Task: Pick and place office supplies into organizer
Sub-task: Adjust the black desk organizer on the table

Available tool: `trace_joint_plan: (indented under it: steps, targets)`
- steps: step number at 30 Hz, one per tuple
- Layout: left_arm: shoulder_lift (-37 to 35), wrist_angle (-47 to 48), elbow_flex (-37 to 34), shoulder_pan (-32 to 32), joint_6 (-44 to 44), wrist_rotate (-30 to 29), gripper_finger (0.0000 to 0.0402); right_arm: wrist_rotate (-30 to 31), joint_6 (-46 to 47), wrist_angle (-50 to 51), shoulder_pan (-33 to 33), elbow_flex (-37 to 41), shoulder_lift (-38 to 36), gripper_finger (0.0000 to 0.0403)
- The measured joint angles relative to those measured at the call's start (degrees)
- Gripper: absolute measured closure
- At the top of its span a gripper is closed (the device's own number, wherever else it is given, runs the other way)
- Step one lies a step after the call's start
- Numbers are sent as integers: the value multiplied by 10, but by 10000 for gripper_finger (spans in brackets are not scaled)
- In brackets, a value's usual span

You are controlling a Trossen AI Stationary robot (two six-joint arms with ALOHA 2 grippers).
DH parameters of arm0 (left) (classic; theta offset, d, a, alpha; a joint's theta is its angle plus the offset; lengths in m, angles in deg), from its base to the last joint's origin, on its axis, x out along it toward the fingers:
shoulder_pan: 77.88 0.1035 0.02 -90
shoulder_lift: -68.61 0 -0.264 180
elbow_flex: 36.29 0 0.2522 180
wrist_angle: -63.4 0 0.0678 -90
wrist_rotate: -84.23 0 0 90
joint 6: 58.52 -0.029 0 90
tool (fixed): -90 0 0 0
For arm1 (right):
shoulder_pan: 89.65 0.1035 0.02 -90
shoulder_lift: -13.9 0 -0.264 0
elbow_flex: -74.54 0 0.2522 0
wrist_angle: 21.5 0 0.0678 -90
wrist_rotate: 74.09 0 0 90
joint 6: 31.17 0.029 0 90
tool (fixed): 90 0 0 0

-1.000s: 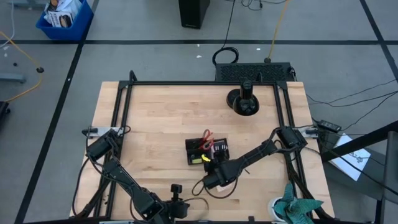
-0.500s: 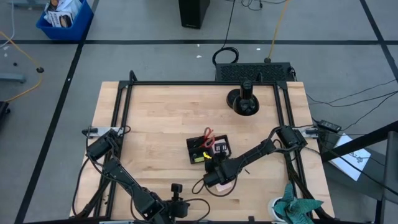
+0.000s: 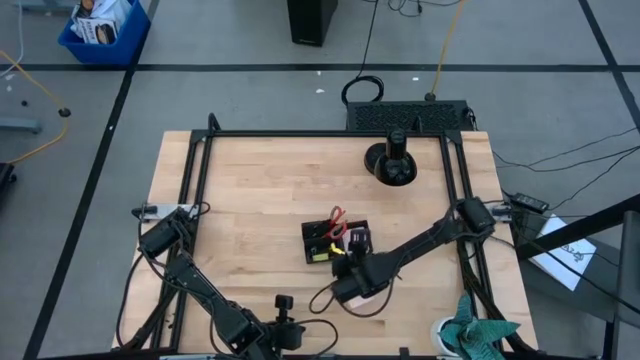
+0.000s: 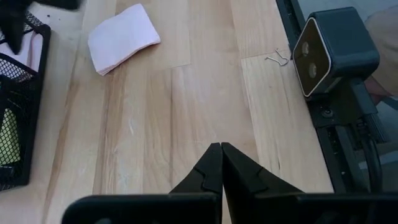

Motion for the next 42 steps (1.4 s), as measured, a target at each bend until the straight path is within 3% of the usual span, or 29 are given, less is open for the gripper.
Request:
trace_joint_plan:
  steps: [6, 10, 15, 18, 20, 30, 35, 42]
  targets:
    - [0, 0, 0, 0, 1, 1, 396, 3, 24, 12, 17, 0, -45, 221]
    - [0, 0, 0, 0, 2, 1, 396, 19, 69, 65, 31, 0, -68, 237]
    - [0, 0, 0, 0, 2, 1, 396, 47, 101, 135, 38, 0, -75, 313]
    - [0, 0, 0, 0, 2, 1, 396, 35, 55, 101, 36, 12, -75, 375]
    - [0, 0, 0, 0, 3, 1, 396, 7, 19, 60, 29, 29, -75, 395]
    - [0, 2, 0, 0, 3, 1, 396, -48, -4, 32, -20, 105, -78, 400]
    - [0, 3, 0, 0, 3, 1, 396, -97, -3, 29, -27, 109, -78, 402]
    - [0, 3, 0, 0, 3, 1, 396, -117, 25, 17, -19, 109, -78, 402]
